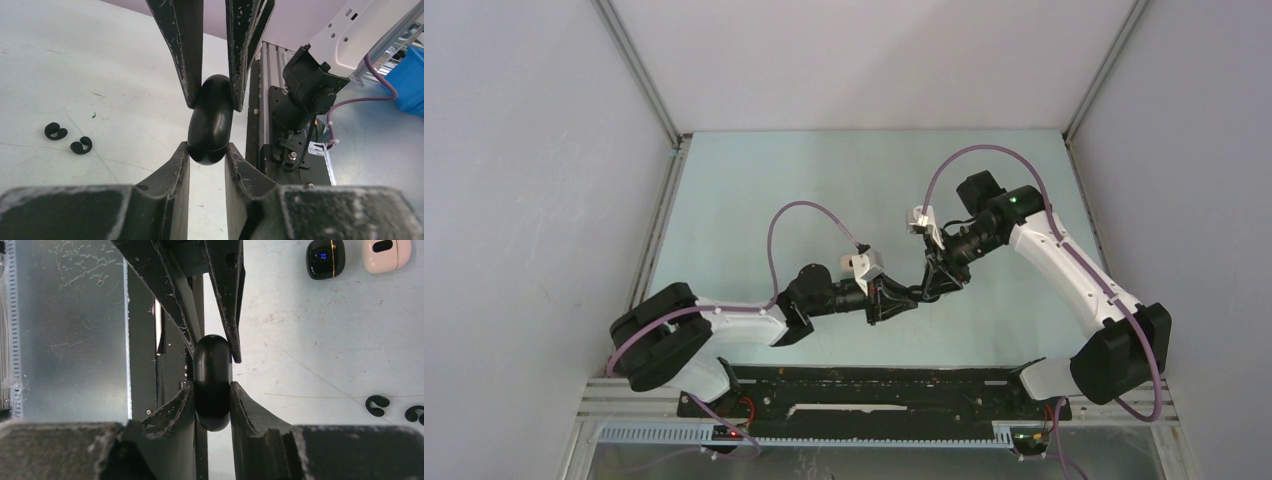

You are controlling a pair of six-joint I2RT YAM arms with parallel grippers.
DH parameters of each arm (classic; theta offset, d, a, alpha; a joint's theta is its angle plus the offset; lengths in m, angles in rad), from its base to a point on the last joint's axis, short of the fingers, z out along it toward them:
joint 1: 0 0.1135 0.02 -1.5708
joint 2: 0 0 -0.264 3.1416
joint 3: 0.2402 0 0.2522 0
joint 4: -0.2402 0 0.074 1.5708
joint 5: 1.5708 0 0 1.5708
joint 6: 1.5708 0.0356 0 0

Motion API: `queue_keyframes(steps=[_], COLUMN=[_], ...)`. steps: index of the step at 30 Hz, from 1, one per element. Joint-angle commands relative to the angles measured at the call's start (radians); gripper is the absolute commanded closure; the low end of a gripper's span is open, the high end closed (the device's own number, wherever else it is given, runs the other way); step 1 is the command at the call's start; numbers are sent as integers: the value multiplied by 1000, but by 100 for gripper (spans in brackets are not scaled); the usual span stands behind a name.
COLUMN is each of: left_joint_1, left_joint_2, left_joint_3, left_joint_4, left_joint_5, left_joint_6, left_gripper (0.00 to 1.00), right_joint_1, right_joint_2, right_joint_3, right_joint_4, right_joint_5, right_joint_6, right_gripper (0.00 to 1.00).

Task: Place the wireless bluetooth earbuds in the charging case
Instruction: Open the charging case, then pick up the earbud from the center of the board.

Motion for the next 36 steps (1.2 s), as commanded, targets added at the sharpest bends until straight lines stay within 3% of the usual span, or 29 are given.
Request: queue_keyframes(steps=[1,4,8,12,16,25,31,36], left_joint_1=[14,19,20,20,20,27,48,88], left_joint_2=[6,7,10,6,5,11,-17,-67], left_joint_3=[23,18,14,0,-8,-11,-43,-68], left_joint_4=[70,96,119,133,133,133,115,81], left_joint_5=[31,44,68,75,71,63,-28,-46], left_joint_6=[-17,-28,-32,-23,-20,-28,-58,-66], left_gripper=[80,91,100,100,100,100,100,100], right_joint_1=[3,2,0,-68,-114,-184,-342,-410], right_joint_2=[-20,-16,-5,10,46,66,46,82], right_joint_3=[16,17,17,20,60,92,116,74], right_joint_4=[-2,3,29,145,127,121,161,214], right_joint_5=[-39,-39,-34,-40,-99,-164,-226,-123], right_joint_6=[10,17,47,196,229,273,303,251], right_gripper=[81,80,72,60,55,53,53,56])
